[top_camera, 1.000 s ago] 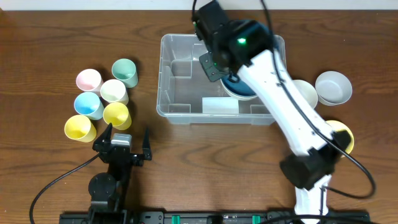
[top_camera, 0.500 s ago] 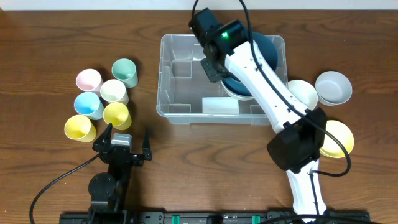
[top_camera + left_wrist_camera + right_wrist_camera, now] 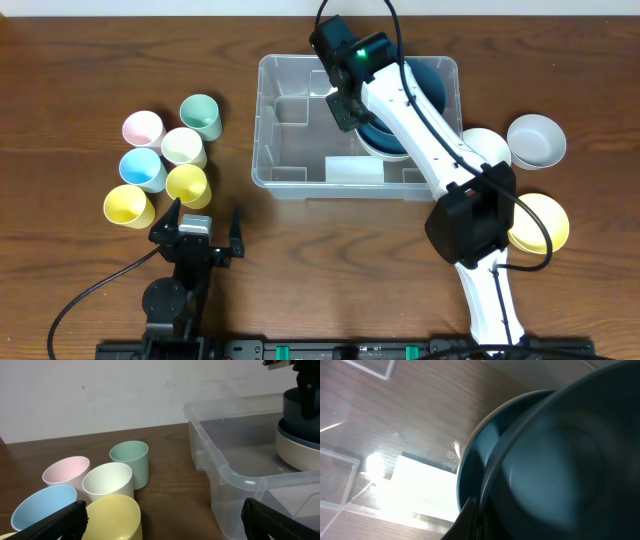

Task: Pack container
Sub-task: 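Carry the second dark blue bowl into the container and stack it, then open the right gripper and withdraw it to the right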

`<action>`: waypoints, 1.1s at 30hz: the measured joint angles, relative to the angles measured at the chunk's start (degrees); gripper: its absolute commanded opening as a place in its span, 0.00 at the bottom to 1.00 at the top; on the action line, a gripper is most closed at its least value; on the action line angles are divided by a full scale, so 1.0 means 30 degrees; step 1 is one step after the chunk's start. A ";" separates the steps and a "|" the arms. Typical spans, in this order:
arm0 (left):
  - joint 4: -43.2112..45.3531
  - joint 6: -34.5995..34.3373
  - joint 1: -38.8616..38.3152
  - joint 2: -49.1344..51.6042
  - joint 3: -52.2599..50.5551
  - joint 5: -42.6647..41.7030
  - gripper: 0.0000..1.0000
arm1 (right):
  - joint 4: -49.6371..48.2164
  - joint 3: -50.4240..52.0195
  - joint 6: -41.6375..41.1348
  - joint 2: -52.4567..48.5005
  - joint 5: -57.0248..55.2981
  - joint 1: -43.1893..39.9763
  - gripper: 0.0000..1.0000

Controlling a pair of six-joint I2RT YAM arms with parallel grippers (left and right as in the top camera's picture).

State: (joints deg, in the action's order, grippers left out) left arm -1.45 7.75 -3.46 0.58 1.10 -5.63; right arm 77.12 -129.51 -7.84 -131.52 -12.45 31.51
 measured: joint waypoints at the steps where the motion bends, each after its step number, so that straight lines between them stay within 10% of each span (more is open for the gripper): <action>1: -0.0007 0.0000 0.0000 0.0000 0.0000 0.0000 0.98 | 0.0015 0.0000 -0.0015 -0.0007 0.0015 0.0000 0.01; 8: -0.0007 0.0000 0.0000 0.0000 0.0000 0.0000 0.98 | 0.0437 0.0000 -0.0109 -0.0007 0.0226 0.0000 0.37; 33: 0.0000 0.0000 0.0000 0.0000 0.0000 0.0000 0.98 | 0.4342 -0.0903 -0.0976 0.5617 0.0809 -0.1523 0.38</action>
State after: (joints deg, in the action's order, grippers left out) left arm -1.45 7.75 -3.46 0.58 1.10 -5.63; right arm 90.15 -132.22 -10.76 -114.67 -10.02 26.94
